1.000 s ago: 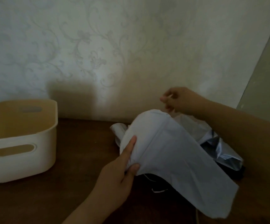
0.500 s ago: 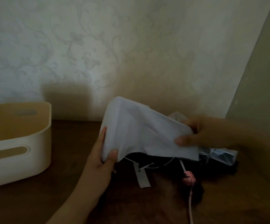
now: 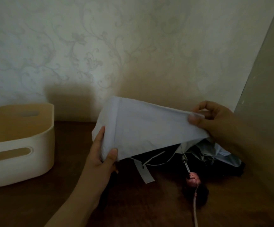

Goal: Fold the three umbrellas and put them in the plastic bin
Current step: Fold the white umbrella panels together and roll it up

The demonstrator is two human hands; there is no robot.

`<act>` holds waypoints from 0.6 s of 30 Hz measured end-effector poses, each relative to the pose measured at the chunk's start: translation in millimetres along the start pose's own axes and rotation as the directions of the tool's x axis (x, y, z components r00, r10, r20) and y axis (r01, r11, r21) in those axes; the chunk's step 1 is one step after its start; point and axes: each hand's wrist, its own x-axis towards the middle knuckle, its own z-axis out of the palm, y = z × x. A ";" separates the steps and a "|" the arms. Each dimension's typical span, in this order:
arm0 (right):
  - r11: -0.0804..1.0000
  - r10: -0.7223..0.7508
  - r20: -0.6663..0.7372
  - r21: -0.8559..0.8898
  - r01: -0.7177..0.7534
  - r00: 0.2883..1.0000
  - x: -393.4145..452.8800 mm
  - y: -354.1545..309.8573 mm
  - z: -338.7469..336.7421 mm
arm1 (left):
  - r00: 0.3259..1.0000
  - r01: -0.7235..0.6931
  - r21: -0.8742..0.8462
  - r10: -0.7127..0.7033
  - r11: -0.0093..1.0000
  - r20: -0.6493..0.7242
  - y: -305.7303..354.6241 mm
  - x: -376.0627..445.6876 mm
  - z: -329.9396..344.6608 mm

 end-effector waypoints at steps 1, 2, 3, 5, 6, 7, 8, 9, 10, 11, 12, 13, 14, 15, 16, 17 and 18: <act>0.983 0.044 0.017 -0.180 -0.040 0.999 3.6 7.9 -0.1 | 1.000 0.001 0.005 -0.001 1.000 0.004 -0.3 -0.4 0.8; 0.914 0.100 0.024 -0.397 -0.082 0.995 4.2 13.1 1.9 | 1.000 -0.002 0.019 0.002 1.000 0.008 -1.3 -0.4 1.0; 0.822 0.102 -0.025 -0.562 -0.098 0.994 3.8 19.1 5.3 | 1.000 -0.003 0.027 0.003 1.000 0.010 -1.2 -1.0 1.7; 0.775 -0.155 -0.159 -0.632 0.020 0.975 -10.3 13.2 18.4 | 1.000 -0.015 0.047 0.015 0.999 0.001 -1.9 -2.0 2.9; 0.785 -0.337 -0.184 -0.596 0.168 0.923 -22.1 2.9 28.4 | 1.000 -0.023 0.055 0.024 0.998 -0.005 -1.5 -2.6 4.0; 0.779 -0.451 -0.158 -0.550 0.301 0.878 -33.2 -9.3 40.4 | 1.000 -0.026 0.058 0.027 0.998 -0.011 -1.0 -3.7 5.1; 0.768 -0.481 -0.082 -0.519 0.374 0.873 -42.2 -21.2 53.5 | 0.999 -0.029 0.060 0.030 0.998 -0.014 -1.3 -4.6 6.0; 0.774 -0.433 0.012 -0.508 0.378 0.902 -47.0 -28.1 66.4 | 0.999 -0.035 0.054 0.036 0.998 -0.012 -1.1 -5.7 7.1; 0.780 -0.326 0.091 -0.537 0.322 0.941 -48.1 -31.6 79.3 | 0.999 -0.039 0.039 0.039 0.998 -0.003 -0.7 -6.8 8.4; 0.773 -0.192 0.129 -0.591 0.231 0.973 -43.8 -29.2 89.8 | 0.999 -0.040 0.019 0.040 0.999 0.008 0.1 -7.8 9.6; 0.762 -0.061 0.132 -0.634 0.131 0.989 -36.6 -22.9 98.3 | 0.999 -0.043 -0.001 0.043 0.999 0.014 0.5 -8.7 10.5; 0.760 0.046 0.123 -0.649 0.045 0.991 -28.7 -14.9 105.5 | 0.999 -0.045 -0.027 0.046 0.999 0.022 1.7 -9.7 11.4; 0.778 0.127 0.116 -0.627 -0.027 0.985 -22.4 -6.8 110.2 | 0.998 -0.042 -0.057 0.044 0.997 0.033 2.6 -10.5 13.2; 0.810 0.196 0.124 -0.579 -0.089 0.973 -17.8 0.6 112.4 | 0.998 -0.042 -0.082 0.046 0.996 0.049 3.5 -11.4 14.8; 0.843 0.257 0.146 -0.518 -0.147 0.955 -15.6 6.4 113.8 | 0.997 -0.043 -0.092 0.049 0.995 0.060 3.4 -11.8 15.7; 0.865 0.313 0.168 -0.457 -0.207 0.935 -15.2 10.9 114.0 | 0.997 -0.041 -0.097 0.048 0.994 0.067 3.6 -11.9 16.1; 0.873 0.355 0.182 -0.416 -0.255 0.917 -15.8 14.7 113.1 | 0.997 -0.035 -0.105 0.042 0.994 0.066 3.9 -11.2 15.6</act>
